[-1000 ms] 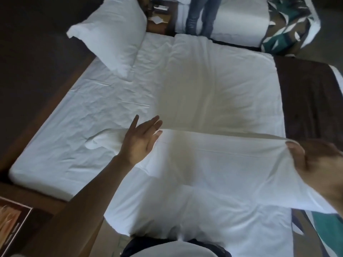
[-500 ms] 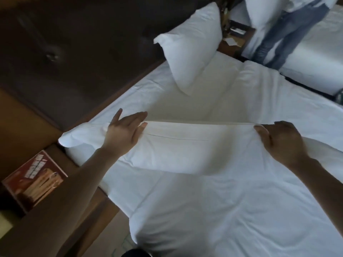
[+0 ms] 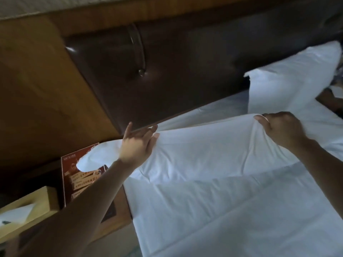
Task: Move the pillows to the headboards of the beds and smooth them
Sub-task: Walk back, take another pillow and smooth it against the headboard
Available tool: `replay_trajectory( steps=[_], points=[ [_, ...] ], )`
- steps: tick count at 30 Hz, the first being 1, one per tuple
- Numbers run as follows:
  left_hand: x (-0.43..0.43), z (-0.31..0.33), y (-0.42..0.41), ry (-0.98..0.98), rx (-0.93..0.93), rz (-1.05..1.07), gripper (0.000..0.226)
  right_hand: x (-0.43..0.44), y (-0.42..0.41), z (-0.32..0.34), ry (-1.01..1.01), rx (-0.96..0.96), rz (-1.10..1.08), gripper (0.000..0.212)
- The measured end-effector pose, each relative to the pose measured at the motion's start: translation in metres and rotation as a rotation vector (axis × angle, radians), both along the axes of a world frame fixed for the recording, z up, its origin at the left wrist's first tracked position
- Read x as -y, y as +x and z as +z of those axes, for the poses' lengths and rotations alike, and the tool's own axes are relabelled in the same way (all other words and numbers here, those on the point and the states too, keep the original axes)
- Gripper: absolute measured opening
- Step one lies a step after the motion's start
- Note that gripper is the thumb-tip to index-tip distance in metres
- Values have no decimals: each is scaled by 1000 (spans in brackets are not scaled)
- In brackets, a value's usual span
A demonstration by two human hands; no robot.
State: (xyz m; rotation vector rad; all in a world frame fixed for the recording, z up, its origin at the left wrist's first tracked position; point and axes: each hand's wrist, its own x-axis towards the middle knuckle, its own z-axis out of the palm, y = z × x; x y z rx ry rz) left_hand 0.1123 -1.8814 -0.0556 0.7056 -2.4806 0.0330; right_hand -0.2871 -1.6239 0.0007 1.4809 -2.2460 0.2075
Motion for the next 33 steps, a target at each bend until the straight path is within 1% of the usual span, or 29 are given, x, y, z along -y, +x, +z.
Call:
replay_trajectory(
  steps=[2,4,5,6,7,8,9,11,13,15,18,21,22,24,26,28,29,30,31,33],
  points=[
    [13,-6,-11,29,-14,66,42,49,-28,-5,10,3,24,70],
    [25,-5,-28,85,-7,136,48,94,-52,-11,19,20,-2,80],
    [31,-3,-39,109,14,184,50,116,-62,-14,9,37,-33,81],
    [38,0,-51,126,47,230,53,138,-69,-18,11,64,-86,75],
    [46,1,-64,153,97,274,57,157,-72,-21,26,109,-146,64],
    [53,3,-73,190,152,312,64,173,-72,-24,59,177,-205,57],
    [62,1,-84,227,201,338,72,188,-72,-29,101,253,-260,57],
    [82,-15,-99,288,280,339,81,211,-71,-40,177,366,-338,66],
    [99,-38,-103,269,345,329,79,227,-67,-57,245,438,-364,72],
    [110,-66,-105,179,356,340,79,241,-73,-75,254,481,-352,72],
    [113,-103,-103,75,323,370,80,260,-87,-105,228,425,-286,70],
    [112,-124,-106,127,303,388,79,267,-90,-143,261,386,-264,73],
    [110,-128,-107,162,309,395,78,268,-88,-153,240,358,-240,73],
    [105,-126,-108,191,319,396,76,269,-85,-162,129,284,-198,71],
    [103,-118,-103,171,274,391,72,270,-81,-159,-18,228,-115,59],
    [99,-107,-91,108,211,386,65,269,-70,-152,-223,159,101,42],
    [97,-103,-84,54,190,373,61,270,-58,-146,-307,156,236,38],
    [95,-100,-79,13,191,353,57,271,-41,-140,-348,173,366,34],
    [95,-98,-76,-12,205,332,53,275,-20,-134,-343,186,483,30],
    [102,-94,-78,-32,199,296,40,288,21,-131,-263,182,640,23]
  ],
)
